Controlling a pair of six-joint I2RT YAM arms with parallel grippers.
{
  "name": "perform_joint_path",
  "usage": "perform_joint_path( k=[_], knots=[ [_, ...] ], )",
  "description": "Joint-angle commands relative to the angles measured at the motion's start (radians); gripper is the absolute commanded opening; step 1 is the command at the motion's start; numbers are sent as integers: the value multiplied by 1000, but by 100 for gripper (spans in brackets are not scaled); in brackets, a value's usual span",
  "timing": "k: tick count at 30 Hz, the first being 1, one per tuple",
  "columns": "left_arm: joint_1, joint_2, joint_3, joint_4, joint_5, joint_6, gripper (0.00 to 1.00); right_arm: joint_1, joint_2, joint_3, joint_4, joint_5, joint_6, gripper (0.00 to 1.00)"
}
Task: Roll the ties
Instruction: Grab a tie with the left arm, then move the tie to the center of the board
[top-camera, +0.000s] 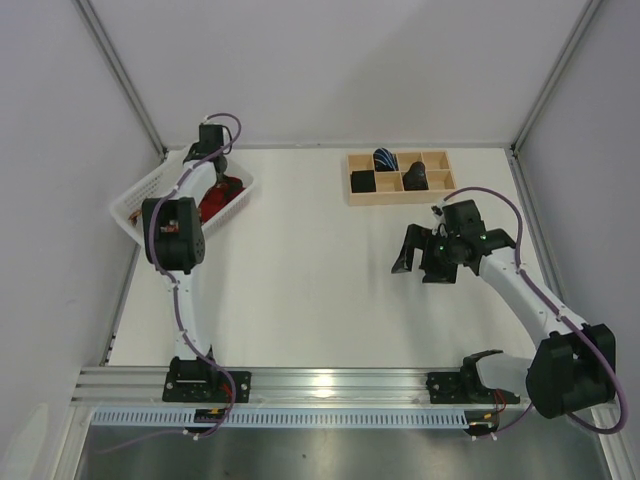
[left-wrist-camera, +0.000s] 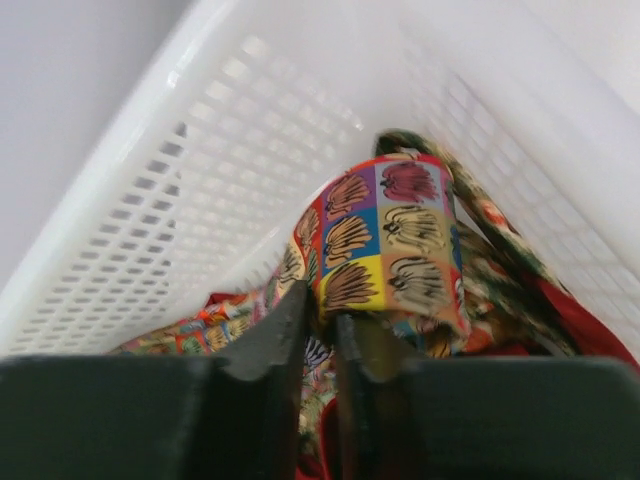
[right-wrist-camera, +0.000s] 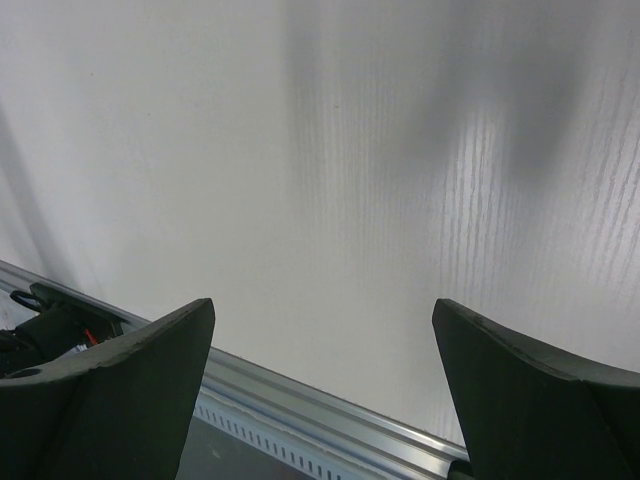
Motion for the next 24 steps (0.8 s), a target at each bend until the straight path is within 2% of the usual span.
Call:
perform_joint_path(
  k=[1,2,5,9,12,18,19,24],
  knots=[
    [41,8,85,12,-17,-22,13,-6,16,55,-2,-15,-25,98],
    [43,-4,100,-13,-9,-33,1,-6,20,59,-8,-14,-31,98],
    [37,-64,106,-75,49,-111,0,-6,36,89,-20,-6,-51,98],
    [24,-272,129,-200,140,-325,0,-6,51,135,-39,8,-91,98],
    [17,-404,129,-243,238,-422,1,-6,60,162,-56,-4,-98,98],
    [14,-744,140,-266,471,-504,1,13,45,191,-48,-57,-89,99],
    [12,-848,99,-251,511,-513,0,20,40,202,-51,-57,-88,98],
    [14,-1106,-38,-231,652,-629,1,72,42,297,-68,-58,-68,97]
  ],
)
